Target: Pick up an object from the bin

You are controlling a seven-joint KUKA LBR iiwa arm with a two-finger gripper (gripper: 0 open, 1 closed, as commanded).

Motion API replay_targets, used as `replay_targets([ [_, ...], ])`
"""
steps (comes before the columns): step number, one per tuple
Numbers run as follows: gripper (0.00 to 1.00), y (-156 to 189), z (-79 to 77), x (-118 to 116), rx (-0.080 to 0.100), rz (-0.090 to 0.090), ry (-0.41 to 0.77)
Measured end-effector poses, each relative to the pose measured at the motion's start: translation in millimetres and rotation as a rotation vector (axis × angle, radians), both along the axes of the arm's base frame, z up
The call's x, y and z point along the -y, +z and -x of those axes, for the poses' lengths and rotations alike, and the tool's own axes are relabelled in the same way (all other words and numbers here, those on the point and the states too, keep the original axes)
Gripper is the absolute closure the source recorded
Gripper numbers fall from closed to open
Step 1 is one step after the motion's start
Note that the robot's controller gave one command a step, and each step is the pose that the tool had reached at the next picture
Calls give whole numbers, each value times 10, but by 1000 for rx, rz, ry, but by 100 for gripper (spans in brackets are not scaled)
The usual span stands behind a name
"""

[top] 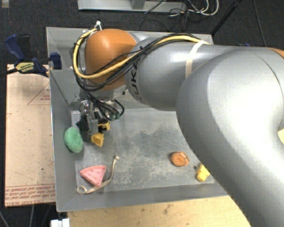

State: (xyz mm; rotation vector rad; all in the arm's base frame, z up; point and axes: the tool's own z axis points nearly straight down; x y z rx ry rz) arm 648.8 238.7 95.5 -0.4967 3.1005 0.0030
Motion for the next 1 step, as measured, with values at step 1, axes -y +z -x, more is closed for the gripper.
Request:
replay_targets([
  [1, 100, 41, 2, 0, -1, 0, 0],
])
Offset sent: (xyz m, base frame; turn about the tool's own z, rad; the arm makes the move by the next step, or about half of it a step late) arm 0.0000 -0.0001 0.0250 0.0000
